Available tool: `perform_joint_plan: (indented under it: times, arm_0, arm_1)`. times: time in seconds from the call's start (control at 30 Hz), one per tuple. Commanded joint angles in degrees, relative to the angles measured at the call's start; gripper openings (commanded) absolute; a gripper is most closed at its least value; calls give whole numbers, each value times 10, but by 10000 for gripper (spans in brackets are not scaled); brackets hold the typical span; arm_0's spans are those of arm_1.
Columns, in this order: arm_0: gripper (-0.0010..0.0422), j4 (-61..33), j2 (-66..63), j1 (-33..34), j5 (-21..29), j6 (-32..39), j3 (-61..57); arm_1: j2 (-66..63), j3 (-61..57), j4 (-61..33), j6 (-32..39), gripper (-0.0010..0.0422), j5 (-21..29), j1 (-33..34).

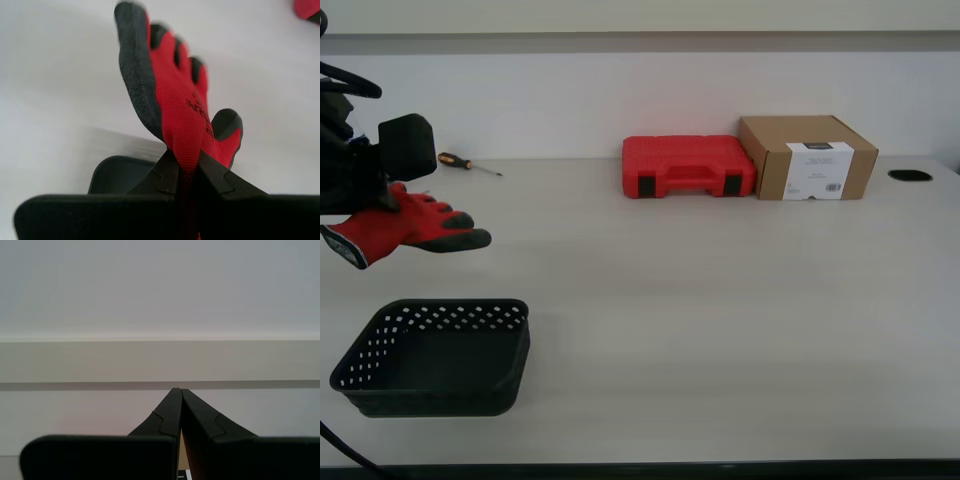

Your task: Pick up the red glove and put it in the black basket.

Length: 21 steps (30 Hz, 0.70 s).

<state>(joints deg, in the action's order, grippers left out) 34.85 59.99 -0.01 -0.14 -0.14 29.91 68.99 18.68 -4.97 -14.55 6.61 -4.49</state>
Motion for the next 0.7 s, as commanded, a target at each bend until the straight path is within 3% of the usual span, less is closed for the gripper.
perform_joint_plan:
  times: [0.03, 0.4, 0.5, 0.7]
  arm_0:
    - [0, 2, 0, 0, 0, 2, 1]
    - [0, 2, 0, 0, 0, 2, 1]
    - [0, 2, 0, 0, 0, 2, 1]
    - [0, 2, 0, 0, 0, 2, 1]
  arm_1:
    - [-34, -14, -21, -6, -1, -1, 6]
    - [-174, -75, -97, -61, -1, 31, 36]
    - [-218, -76, -138, -65, 0, -2, 58]
    - [-217, -76, -141, -64, 12, 25, 58]
